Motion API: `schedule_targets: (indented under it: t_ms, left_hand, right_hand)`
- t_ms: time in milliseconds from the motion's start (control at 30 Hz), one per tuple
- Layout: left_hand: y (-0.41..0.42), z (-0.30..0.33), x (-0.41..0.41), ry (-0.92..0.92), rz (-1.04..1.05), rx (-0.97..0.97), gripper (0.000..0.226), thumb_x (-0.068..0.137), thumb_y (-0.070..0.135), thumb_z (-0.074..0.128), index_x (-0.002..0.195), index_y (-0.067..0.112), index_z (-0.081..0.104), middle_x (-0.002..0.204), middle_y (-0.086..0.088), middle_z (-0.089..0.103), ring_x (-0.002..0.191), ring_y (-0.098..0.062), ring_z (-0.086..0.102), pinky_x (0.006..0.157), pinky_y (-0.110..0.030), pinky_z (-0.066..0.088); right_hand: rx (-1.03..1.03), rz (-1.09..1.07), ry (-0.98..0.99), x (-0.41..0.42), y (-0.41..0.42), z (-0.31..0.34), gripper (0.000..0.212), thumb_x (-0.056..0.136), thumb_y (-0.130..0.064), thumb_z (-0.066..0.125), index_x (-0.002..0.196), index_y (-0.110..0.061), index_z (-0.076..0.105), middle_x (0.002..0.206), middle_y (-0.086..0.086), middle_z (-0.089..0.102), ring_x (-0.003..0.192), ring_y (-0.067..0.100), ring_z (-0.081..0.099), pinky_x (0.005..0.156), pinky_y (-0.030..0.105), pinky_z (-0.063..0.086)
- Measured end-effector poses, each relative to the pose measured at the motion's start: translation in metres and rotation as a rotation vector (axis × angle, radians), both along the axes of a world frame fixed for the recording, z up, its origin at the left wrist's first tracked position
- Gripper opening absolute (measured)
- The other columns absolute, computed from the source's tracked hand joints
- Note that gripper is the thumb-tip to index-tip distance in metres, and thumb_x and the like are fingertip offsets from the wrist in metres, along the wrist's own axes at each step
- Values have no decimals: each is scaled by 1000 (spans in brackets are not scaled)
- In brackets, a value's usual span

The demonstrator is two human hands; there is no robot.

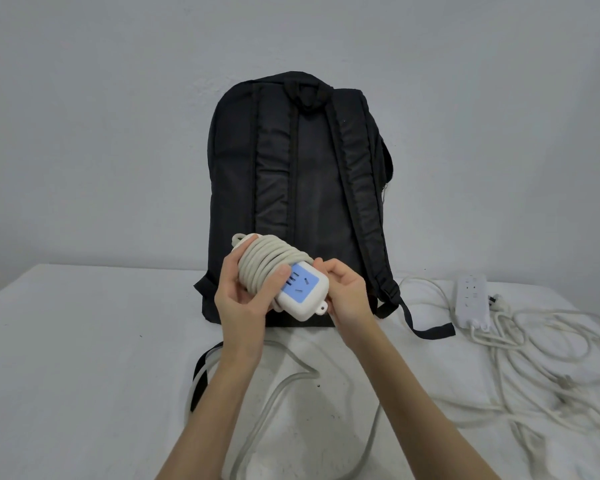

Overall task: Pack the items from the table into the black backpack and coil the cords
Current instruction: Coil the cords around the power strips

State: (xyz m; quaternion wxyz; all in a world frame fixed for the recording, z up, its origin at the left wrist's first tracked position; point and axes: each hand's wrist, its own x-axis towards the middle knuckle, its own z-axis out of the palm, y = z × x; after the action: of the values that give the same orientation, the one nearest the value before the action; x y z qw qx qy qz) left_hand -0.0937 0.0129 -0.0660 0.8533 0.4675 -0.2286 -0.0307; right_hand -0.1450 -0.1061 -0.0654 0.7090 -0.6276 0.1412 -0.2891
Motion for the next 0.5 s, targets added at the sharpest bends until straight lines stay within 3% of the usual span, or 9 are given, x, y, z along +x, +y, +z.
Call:
schedule_targets:
  t_ms: [67,133,233,300,367,433,500]
  left_hand:
    - [0,-1,3,6,52,16,49,66,29,76,113,31,60,113,9,63,109,-14,60,91,-36,51]
    - [0,-3,6,104,88,-11,49,70,27,76,116,29,59,121,3,61,112,-17,60,92,-39,51]
    - [0,-2,10,314,91,-156,44,81,13,69,123,18,55,115,-3,62,98,-19,64,73,-32,57]
    - [0,-2,11,423,94,-215,44,84,13,66,126,16,52,117,-7,60,94,-20,65,70,-33,58]
    - [1,-3,11,500,103,-247,43,85,13,65,125,15,50,115,-6,60,95,-20,64,75,-37,57]
    - [2,-4,13,527,130,-266,39,85,12,65,120,15,48,109,-5,60,93,-20,64,78,-39,55]
    - [3,-4,15,526,154,-292,37,85,9,65,117,15,46,106,-4,59,91,-20,64,77,-40,55]
  right_hand:
    - [-10,-101,-34,5,9,-4,27,87,-15,64,61,-15,59,59,3,55,48,10,46,43,19,34]
    - [-37,-149,-109,11,22,-12,27,90,-7,61,64,-15,61,57,0,58,50,7,49,45,17,39]
    - [-180,-172,-143,14,48,-32,21,92,-12,51,93,-24,67,68,-5,63,61,9,55,54,22,46]
    - [-323,-241,-6,11,62,-47,19,98,-19,45,109,-24,59,68,-6,61,60,7,54,57,28,47]
    - [-367,-283,127,4,71,-56,7,98,-26,44,98,-27,51,71,-4,64,60,8,55,60,32,47]
    - [-503,-268,296,-4,73,-65,11,98,-32,41,89,-26,45,76,-2,66,62,10,57,61,30,44]
    - [-702,-209,479,-13,72,-71,17,100,-36,35,99,-24,48,82,-1,67,72,15,60,67,31,45]
